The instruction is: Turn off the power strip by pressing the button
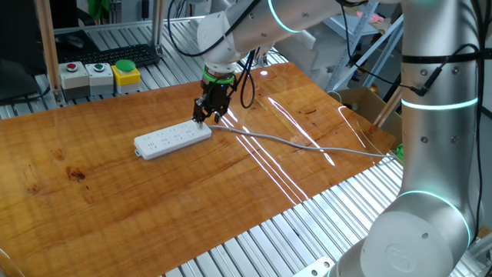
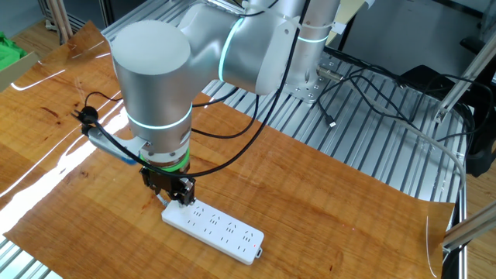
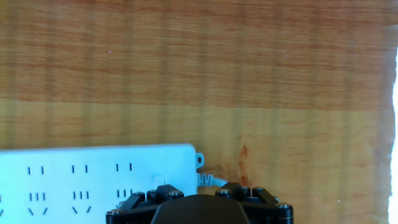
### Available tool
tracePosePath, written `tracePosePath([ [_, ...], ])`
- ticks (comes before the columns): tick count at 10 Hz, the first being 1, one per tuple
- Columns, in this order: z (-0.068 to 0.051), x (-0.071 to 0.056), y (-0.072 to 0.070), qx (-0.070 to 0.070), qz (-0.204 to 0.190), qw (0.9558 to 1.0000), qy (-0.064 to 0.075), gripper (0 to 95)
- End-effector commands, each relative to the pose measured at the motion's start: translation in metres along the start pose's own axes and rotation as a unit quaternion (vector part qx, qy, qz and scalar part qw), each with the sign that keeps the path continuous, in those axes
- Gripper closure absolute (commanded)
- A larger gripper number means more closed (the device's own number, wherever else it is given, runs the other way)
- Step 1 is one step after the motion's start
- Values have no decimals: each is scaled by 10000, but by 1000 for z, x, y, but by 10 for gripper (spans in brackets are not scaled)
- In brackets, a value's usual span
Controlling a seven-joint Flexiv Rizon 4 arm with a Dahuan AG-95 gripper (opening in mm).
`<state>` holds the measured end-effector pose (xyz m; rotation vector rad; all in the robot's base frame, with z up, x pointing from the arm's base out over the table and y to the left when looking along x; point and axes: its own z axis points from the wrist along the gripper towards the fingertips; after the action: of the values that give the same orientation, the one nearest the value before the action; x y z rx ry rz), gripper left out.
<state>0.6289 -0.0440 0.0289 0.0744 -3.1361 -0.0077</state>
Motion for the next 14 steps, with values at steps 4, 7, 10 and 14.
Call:
tracePosePath([
  [4,-3,1,3,-24,93,9999,-64,190],
  [7,-4,-1,2,-26,66,9999,-80,190],
  [10,-2,-3,-2,-33,29,10000,-89,190],
  [14,-1,-3,-3,-73,47,9999,-95,190],
])
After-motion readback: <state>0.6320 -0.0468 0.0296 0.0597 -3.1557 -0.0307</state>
